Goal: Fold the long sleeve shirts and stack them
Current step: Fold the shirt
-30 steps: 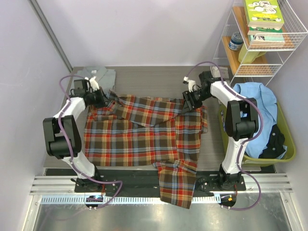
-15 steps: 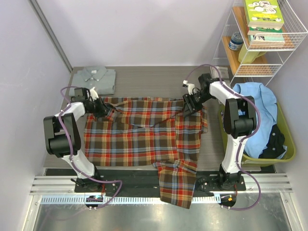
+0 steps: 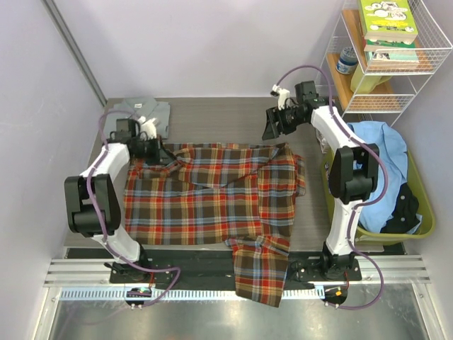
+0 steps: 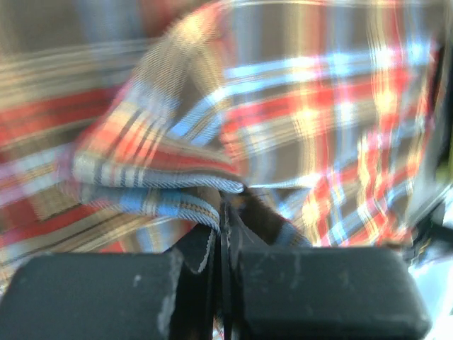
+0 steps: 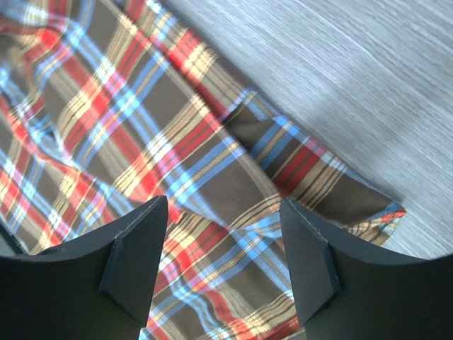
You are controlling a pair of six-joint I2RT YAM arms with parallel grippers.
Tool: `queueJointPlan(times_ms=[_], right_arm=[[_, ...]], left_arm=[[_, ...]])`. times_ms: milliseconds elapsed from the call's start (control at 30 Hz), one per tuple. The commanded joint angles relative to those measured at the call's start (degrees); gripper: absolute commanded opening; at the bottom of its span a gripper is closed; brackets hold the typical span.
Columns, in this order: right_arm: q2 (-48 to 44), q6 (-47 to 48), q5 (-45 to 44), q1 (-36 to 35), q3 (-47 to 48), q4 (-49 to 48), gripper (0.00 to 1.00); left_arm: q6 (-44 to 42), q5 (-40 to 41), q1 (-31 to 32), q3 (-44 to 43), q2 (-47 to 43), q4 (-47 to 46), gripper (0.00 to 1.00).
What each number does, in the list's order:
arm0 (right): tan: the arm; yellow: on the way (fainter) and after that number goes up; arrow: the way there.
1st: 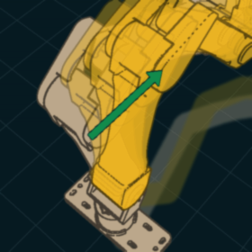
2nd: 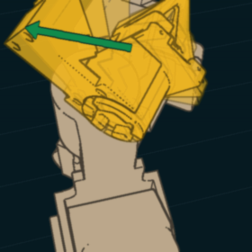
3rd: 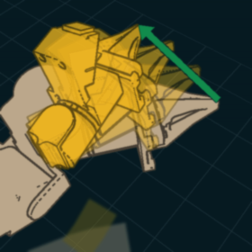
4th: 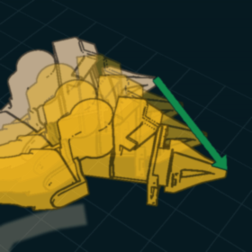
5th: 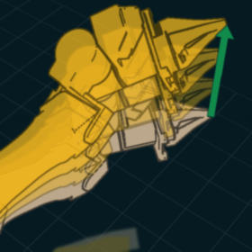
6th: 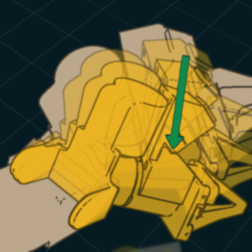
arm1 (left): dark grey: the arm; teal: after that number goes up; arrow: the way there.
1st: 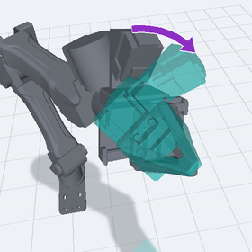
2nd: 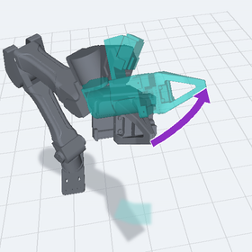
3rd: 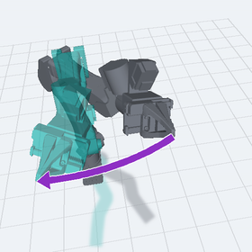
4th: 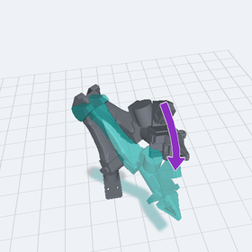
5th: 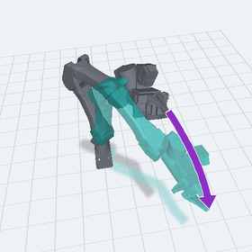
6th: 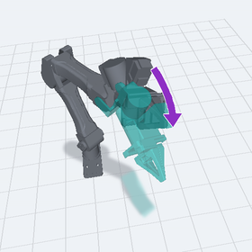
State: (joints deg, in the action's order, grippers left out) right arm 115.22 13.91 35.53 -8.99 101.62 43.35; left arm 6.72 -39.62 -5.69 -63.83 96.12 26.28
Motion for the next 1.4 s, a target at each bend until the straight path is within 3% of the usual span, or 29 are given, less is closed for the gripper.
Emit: queueJointPlan(times_ms=[0, 67, 100, 267, 467, 633, 733, 833, 867, 1000, 1133, 1367], right_arm=[[1.9, -2.0, -1.5, 1.5, 1.4, -1.5, 0.7], [0.8, -2.5, 1.0, 2.4, 1.4, -1.5, 0.7], [0.0, -2.8, 1.6, 3.4, 1.3, -1.7, 0.7], [-5.2, -2.5, 3.4, 4.6, 0.3, -1.7, 0.7], [-8.7, 0.9, 5.0, 4.6, -5.0, -0.6, 0.69], [-9.7, 2.8, 6.6, 4.0, -11.5, 0.2, 0.65], [-9.7, 3.6, 7.4, 3.5, -14.1, 0.1, 0.63], [-9.3, 3.9, 7.6, 3.5, -14.6, 0.4, 0.63], [-9.2, 4.0, 7.5, 3.5, -14.4, 0.9, 0.63], [-8.6, 5.2, 7.3, 3.5, -13.6, 2.4, 0.64], [-7.7, 4.5, 8.1, 3.4, -14.3, 1.7, 0.64], [-6.4, 2.5, 5.8, 0.9, -20.8, -3.2, 0.62]], left_arm=[[-20.6, -6.0, 13.4, -11.8, -8.7, 15.0, 0.0], [-28.3, -4.6, 20.2, -15.6, -12.1, 25.5, 0.0], [-33.0, -3.6, 27.3, -18.3, -13.0, 28.1, 0.0], [-40.6, 1.9, 48.3, -21.7, -15.1, 38.1, 0.0], [-44.1, -0.4, 58.7, -24.0, -11.3, 43.9, 0.0], [-38.8, 0.1, 59.8, -22.0, -10.6, 36.6, 0.0], [-31.4, -0.2, 58.3, -19.5, -10.5, 29.8, 0.0], [-18.5, -2.4, 52.1, -15.7, -10.8, 18.7, 0.0], [-11.0, -3.4, 47.1, -13.2, -11.0, 12.5, 0.0], [0.4, -3.6, 34.1, -7.4, -10.6, 1.2, 0.0], [6.4, -1.8, 22.8, -3.3, -8.2, -4.9, 0.0], [8.7, -0.6, 12.4, 3.3, -4.4, -12.9, 0.0]])
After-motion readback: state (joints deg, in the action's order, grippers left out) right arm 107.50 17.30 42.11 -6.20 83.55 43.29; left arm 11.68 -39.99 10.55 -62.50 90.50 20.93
